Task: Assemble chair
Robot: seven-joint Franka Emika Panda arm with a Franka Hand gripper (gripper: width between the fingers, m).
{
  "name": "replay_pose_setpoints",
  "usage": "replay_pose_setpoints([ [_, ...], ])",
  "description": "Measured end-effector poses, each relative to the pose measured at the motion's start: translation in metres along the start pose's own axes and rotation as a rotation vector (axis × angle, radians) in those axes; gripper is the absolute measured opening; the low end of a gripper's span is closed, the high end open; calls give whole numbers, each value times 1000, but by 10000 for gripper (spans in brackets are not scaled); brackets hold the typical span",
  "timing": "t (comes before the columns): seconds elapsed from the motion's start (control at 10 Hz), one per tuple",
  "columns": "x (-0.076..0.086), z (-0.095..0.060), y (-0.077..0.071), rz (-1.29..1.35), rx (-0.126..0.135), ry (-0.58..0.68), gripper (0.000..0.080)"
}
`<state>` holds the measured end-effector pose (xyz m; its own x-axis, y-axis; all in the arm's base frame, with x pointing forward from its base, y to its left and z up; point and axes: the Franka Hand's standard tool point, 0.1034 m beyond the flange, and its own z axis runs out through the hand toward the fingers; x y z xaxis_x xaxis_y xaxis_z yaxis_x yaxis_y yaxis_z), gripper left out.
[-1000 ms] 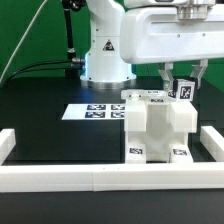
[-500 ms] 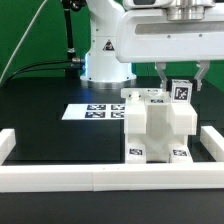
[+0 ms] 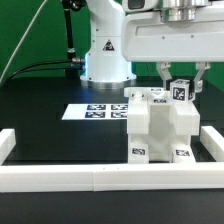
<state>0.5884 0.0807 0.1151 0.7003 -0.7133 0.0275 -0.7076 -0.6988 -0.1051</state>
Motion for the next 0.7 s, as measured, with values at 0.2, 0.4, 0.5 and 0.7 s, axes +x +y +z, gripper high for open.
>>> replay_pose_setpoints([
  [0.2, -1, 0, -1, 165, 16, -16, 284],
  [0.4, -2, 0, -3, 246, 31, -8, 284],
  [0.5, -1, 0, -3, 218, 31, -8, 291],
  [0.7, -5, 1, -6, 46, 30, -2, 512],
])
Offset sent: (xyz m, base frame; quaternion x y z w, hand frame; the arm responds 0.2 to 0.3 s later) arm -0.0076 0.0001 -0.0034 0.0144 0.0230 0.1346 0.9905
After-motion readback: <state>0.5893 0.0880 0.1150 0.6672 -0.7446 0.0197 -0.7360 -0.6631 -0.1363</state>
